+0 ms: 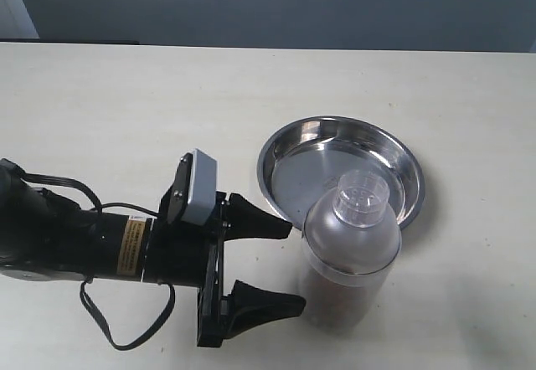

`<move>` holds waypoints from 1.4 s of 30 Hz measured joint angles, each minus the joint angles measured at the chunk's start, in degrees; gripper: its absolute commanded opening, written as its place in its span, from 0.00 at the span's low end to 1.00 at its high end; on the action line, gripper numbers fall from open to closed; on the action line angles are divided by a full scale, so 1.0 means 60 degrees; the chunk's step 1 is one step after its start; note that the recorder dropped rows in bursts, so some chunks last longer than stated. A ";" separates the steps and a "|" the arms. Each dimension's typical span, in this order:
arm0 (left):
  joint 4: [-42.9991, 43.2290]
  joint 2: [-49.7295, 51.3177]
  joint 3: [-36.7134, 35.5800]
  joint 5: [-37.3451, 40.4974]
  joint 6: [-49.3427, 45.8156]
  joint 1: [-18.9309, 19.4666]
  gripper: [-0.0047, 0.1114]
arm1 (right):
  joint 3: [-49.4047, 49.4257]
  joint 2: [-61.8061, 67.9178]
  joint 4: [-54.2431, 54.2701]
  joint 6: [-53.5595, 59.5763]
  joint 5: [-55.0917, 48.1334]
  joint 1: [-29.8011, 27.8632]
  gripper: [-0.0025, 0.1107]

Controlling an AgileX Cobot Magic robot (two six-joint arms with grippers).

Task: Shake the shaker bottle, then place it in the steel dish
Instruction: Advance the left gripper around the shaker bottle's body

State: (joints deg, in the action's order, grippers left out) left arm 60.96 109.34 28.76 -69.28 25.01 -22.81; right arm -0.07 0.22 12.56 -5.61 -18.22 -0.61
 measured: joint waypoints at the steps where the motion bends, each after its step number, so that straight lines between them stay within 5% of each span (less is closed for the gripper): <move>1: -0.0022 0.0000 0.0000 0.0000 0.0000 0.0000 0.79 | 0.0000 0.0000 0.0000 0.0000 0.0000 0.0000 0.02; 5: -0.0099 0.0000 0.0184 0.0000 0.0051 -0.0048 0.79 | 0.0000 0.0000 0.0000 0.0000 0.0000 0.0000 0.02; 10: -0.0264 0.0000 0.0697 0.0309 0.0226 -0.0896 0.79 | 0.0000 0.0000 0.0000 0.0000 0.0000 0.0000 0.02; 19: -0.0838 0.0000 0.0798 0.1365 0.0792 -0.1007 0.82 | 0.0000 0.0000 0.0000 0.0000 0.0000 0.0000 0.02; 42: -0.1770 0.1087 0.1245 0.0618 0.0976 -0.1780 0.82 | 0.0000 0.0000 0.0000 0.0000 0.0000 0.0000 0.02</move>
State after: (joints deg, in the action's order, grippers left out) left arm 50.34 115.86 36.23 -65.57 30.87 -33.49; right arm -0.07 0.22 12.56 -5.61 -18.22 -0.61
